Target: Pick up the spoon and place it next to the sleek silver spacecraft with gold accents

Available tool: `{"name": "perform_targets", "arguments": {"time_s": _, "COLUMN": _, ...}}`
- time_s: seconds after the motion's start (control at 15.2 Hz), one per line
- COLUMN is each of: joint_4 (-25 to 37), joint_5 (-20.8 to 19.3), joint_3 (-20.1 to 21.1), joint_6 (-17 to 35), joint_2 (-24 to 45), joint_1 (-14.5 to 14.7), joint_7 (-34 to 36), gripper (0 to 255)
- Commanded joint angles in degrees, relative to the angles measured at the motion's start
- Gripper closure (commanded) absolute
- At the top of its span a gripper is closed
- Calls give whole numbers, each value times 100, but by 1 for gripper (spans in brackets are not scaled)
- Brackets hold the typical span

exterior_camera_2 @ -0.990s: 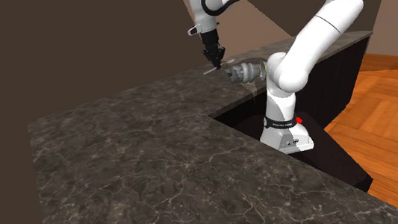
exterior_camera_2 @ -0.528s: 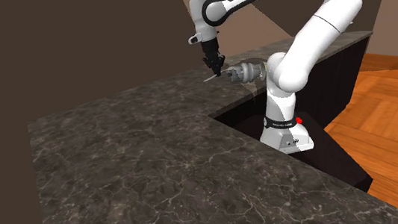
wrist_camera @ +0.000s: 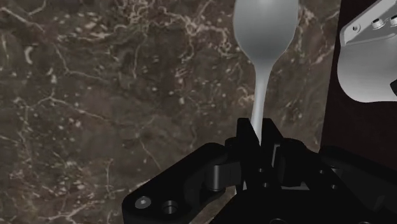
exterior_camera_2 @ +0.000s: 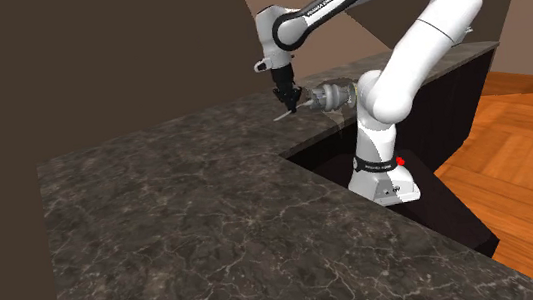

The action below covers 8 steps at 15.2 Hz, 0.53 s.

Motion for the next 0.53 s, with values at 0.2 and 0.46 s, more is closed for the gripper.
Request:
{"name": "perform_targets", "arguments": {"time_s": 0.2, "joint_4": -234, "joint_5": -74, "joint_3": -131, "joint_6": 463, "joint_2": 225, "joint_1": 6, "joint_7": 21, "gripper": 255}}
{"name": "perform_targets", "arguments": {"time_s": 0.46, "joint_4": -428, "joint_5": -136, "joint_3": -254, "joint_6": 896, "joint_2": 466, "joint_1": 17, "joint_7": 36, "gripper": 255}}
